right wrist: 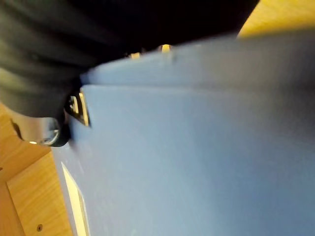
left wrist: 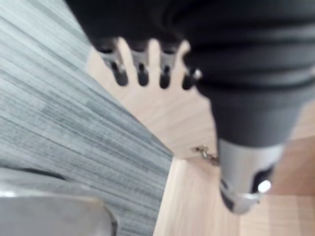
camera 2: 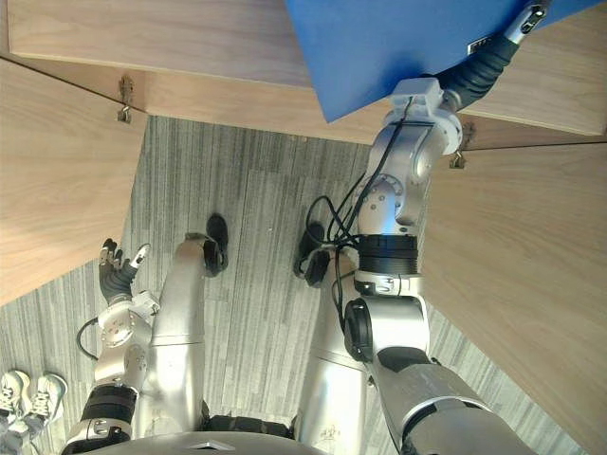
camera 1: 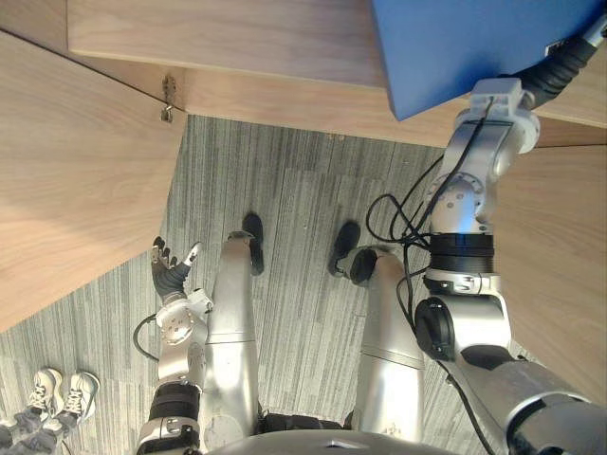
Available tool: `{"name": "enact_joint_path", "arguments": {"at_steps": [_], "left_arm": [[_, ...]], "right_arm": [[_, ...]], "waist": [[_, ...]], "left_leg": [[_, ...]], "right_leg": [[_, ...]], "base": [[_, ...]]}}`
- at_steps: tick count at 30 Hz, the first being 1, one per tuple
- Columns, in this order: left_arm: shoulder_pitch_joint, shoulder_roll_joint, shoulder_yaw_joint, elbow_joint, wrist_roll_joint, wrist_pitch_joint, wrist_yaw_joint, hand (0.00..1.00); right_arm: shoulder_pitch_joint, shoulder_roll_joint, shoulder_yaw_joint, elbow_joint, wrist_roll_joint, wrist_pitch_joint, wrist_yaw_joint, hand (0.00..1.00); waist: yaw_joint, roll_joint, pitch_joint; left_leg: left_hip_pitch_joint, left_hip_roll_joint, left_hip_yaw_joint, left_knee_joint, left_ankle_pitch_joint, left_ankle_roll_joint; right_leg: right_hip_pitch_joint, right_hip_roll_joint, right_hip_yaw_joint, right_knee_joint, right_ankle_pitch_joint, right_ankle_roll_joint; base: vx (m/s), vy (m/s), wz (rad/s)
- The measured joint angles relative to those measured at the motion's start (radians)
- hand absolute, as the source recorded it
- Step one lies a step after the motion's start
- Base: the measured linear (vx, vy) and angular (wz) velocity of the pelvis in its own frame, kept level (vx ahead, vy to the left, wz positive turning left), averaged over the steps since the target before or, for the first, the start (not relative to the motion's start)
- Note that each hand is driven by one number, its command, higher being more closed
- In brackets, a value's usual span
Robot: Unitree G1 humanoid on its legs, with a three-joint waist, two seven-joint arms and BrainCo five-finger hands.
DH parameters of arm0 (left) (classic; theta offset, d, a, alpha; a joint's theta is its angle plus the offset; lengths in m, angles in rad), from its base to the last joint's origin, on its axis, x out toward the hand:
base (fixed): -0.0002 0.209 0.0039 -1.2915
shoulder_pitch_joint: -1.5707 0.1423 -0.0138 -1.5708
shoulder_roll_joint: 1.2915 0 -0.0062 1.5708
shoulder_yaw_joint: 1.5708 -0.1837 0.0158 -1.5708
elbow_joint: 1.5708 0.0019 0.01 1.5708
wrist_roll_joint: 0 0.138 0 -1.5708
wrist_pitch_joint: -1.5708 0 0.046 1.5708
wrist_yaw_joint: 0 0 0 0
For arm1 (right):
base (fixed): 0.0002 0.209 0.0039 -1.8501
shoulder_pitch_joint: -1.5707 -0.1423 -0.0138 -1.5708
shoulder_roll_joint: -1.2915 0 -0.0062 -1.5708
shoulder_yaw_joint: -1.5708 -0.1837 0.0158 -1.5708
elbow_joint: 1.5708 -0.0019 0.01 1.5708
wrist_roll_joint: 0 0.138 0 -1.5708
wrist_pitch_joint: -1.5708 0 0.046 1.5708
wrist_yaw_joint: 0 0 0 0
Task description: Walk over to the cabinet, pick up the folder, carry it to the office cabinet, place the folder inside the office cabinet, then close the office cabinet door
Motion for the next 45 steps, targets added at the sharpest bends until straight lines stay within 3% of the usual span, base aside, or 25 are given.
{"name": "enact_joint_path", "arguments": {"at_steps": [11, 12, 24, 34, 45], "left_arm": [[0.012, 0.0, -0.034, -0.059, -0.001, -0.019, 0.027, 0.0], [0.012, 0.001, -0.034, -0.059, -0.001, -0.02, 0.033, 0.0], [0.021, 0.006, -0.028, -0.035, -0.026, -0.02, 0.051, 0.0], [0.02, 0.003, 0.019, -0.004, -0.028, -0.019, 0.099, 0.0], [0.02, 0.004, 0.018, 0.006, -0.028, -0.016, 0.096, 0.0]], "right_arm": [[-0.12, -0.078, -0.085, 0.067, 0.13, -0.053, -0.085, 1.0], [-0.126, -0.093, -0.085, 0.066, 0.13, -0.057, -0.087, 0.0], [-0.188, -0.16, -0.076, 0.108, 0.189, -0.058, -0.122, 0.0], [-0.202, -0.16, -0.076, 0.108, 0.191, -0.061, -0.123, 0.0], [-0.117, -0.159, -0.034, 0.115, 0.187, -0.032, -0.072, 0.0]], "waist": [[0.015, -0.002, -0.002], [0.014, -0.002, -0.002], [0.005, -0.001, -0.006], [0.0, -0.001, -0.006], [-0.006, -0.009, -0.022]], "left_leg": [[-0.074, -0.026, -0.039, -0.025, 0.047, -0.02], [-0.081, -0.03, -0.041, -0.031, 0.054, -0.022], [-0.09, -0.039, -0.061, -0.056, 0.078, -0.036], [-0.089, -0.039, -0.062, -0.054, 0.079, -0.039], [-0.086, -0.029, -0.063, -0.055, 0.082, -0.038]], "right_leg": [[-0.059, -0.026, -0.046, 0.019, -0.008, -0.025], [-0.068, -0.029, -0.047, 0.02, -0.007, -0.026], [-0.073, -0.037, -0.069, 0.02, -0.009, -0.034], [-0.073, -0.037, -0.069, 0.026, -0.009, -0.036], [-0.065, -0.026, -0.072, 0.012, -0.004, -0.044]], "base": [[-0.05, -0.026, 0.15], [-0.04, -0.003, 0.12], [-0.01, -0.002, 0.05], [0.0, 0.0, 0.0], [0.0, 0.001, -0.02]]}}
